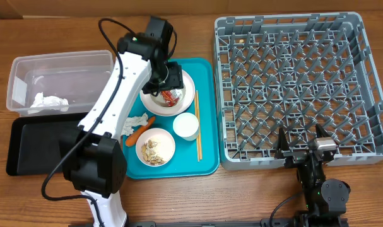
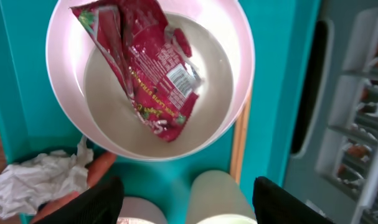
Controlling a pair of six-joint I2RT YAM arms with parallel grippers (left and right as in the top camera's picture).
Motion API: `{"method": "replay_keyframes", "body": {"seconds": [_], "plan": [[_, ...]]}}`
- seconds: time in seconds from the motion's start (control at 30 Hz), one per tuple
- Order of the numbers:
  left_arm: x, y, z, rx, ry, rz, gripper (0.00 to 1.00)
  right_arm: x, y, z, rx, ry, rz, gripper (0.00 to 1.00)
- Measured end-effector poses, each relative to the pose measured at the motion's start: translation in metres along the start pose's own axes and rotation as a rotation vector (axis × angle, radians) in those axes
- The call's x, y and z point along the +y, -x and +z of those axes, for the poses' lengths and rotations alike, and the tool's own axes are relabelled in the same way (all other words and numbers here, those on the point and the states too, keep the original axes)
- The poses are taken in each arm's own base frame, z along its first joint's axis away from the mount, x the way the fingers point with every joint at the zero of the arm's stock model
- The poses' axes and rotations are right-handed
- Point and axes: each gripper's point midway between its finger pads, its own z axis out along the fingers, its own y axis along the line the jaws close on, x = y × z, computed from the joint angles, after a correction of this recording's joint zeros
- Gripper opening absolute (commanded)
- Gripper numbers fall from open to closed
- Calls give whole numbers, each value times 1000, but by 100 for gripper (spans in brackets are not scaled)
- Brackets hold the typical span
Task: Sort waste into correct bins and load items into the dishwasher
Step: 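Reach the left gripper to the plate and grasp the red snack wrapper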
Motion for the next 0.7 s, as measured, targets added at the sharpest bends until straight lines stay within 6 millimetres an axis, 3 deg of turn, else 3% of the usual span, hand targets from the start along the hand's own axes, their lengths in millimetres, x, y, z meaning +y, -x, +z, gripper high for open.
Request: {"method": "replay_keyframes", "body": {"seconds": [0.47,0.7], "plan": [[26,0,57,-70,84,-97,71,0,0,0,0,0,0,100],[31,1,82,-124,75,-130,81,0,0,0,0,0,0,100]]}}
